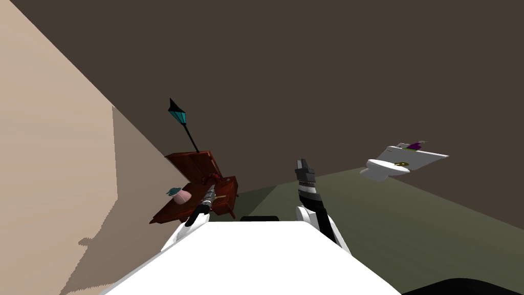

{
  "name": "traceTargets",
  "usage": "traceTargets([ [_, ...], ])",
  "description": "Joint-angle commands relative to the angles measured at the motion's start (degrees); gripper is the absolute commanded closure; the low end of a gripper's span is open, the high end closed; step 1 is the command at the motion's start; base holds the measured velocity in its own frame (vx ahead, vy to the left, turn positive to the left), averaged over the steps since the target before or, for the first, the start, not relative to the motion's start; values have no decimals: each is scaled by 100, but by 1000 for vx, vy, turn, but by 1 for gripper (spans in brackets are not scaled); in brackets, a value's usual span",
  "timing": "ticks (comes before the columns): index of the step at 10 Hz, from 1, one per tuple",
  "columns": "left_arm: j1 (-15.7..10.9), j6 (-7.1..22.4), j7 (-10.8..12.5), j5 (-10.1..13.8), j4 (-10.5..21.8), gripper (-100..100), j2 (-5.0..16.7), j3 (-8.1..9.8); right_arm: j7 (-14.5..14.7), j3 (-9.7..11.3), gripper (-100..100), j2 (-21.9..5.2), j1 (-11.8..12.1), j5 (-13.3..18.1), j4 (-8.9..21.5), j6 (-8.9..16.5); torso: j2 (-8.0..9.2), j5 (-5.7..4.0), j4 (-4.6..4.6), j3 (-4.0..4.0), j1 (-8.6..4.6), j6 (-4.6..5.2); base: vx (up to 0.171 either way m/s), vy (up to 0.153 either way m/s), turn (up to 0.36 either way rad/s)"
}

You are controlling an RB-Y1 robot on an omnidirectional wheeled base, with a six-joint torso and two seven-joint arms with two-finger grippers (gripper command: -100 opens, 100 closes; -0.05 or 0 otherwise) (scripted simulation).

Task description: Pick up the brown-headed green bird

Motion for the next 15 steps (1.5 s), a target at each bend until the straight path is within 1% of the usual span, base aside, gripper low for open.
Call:
traceTargets([
  [1, -88, 96, 29, 5, 221, -100, 7, 14, 0, 0, 0, 0, 0, 0, 0, 0, 0, 0, 0, 0, 0, 0, 2, 21, -21],
  [2, -220, 250, 83, 23, 429, -100, 24, 24, 0, 0, 0, 0, 0, 0, 0, 0, 1, 0, 0, 1, -1, -1, 4, 28, -35],
  [3, -220, 250, 83, 23, 502, -100, 24, 24, 0, 0, 0, 0, 0, 0, 0, 0, 1, 0, 0, 1, 2, 0, 4, 26, -29],
  [4, -352, 403, 139, 40, 682, -100, 39, 32, 0, 0, 0, 0, 0, 0, 0, 0, 1, 1, 0, 1, 1, -1, 4, 32, -43],
  [5, -352, 403, 139, 40, 777, -100, 39, 32, 0, 0, 0, 0, 0, 0, 0, 0, 0, 1, 0, 0, 3, 0, 2, 31, -24],
  [8, -739, 836, 307, 89, 1448, -100, 83, 46, 0, 0, 0, 0, 0, 0, 0, 0, 2, 2, 1, 1, 9, 1, -3, 48, -58],
  [9, -739, 836, 307, 89, 1550, -100, 83, 46, 0, 0, 0, 0, 0, 0, 0, 0, 3, 3, 1, 2, 13, 0, 4, 50, -19],
  [10, -739, 836, 307, 89, 1550, -100, 83, 46, 0, 0, 0, 0, 0, 0, 0, 0, 2, 2, 0, 1, 10, -3, 4, 25, 8],
  [12, -976, 1094, 412, 117, 1928, -100, 121, 53, 0, 0, 0, 0, 0, 0, 0, 0, 1, 0, 0, 1, 2, 0, -2, 38, -50],
  [13, -976, 1094, 412, 117, 2006, -100, 121, 53, 0, 0, 0, 0, 0, 0, 0, 0, 2, 1, 0, 1, 8, 0, 0, 43, -26],
  [15, -1187, 1315, 505, 142, 2371, -100, 168, 63, 0, 0, 0, 0, 0, 0, 0, 0, 3, 1, 1, 2, 6, -1, 0, 43, -37],
])
